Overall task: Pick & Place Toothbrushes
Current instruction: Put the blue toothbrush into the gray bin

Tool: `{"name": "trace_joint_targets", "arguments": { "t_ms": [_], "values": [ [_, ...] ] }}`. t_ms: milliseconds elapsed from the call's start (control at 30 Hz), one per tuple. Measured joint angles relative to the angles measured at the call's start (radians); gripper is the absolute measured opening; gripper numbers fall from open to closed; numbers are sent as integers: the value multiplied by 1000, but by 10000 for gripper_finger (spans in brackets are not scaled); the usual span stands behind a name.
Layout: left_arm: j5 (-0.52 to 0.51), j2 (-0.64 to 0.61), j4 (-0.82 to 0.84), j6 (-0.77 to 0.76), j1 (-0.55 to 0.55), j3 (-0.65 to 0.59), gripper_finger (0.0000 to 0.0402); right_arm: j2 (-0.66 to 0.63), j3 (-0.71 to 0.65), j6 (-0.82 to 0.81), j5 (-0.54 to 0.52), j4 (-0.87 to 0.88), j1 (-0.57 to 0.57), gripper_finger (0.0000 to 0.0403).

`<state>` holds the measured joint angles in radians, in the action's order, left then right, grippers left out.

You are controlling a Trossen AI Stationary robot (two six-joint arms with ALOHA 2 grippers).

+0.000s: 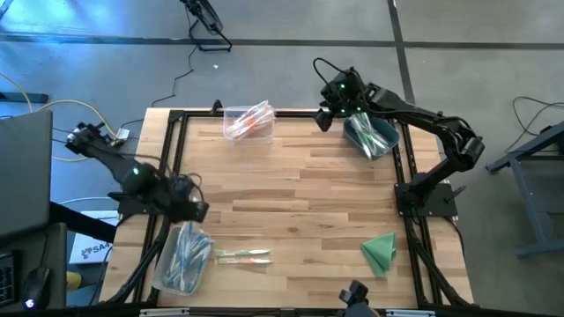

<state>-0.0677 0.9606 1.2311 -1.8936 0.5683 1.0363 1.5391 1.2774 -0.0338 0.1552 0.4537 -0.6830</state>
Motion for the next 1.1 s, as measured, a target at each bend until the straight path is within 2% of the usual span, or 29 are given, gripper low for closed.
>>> {"name": "trace_joint_targets", "arguments": {
  "t_ms": [167,333,500,667,900,1100],
  "values": [
    [-15,117,-50,-128,126,0,8,0,0,-16,0,-31,0,270],
    [-73,226,-91,-288,255,0,8,0,0,-26,0,-49,0,270],
    [-78,304,-98,-459,357,0,8,0,0,-26,3,-70,0,270],
    [-73,340,-102,-470,369,0,11,0,0,-26,3,-85,0,270],
    [-72,346,-76,-463,369,0,65,0,0,-27,4,-84,0,270],
    [-30,346,-43,-454,368,0,86,0,0,-28,4,-84,0,270]
  ]
}}
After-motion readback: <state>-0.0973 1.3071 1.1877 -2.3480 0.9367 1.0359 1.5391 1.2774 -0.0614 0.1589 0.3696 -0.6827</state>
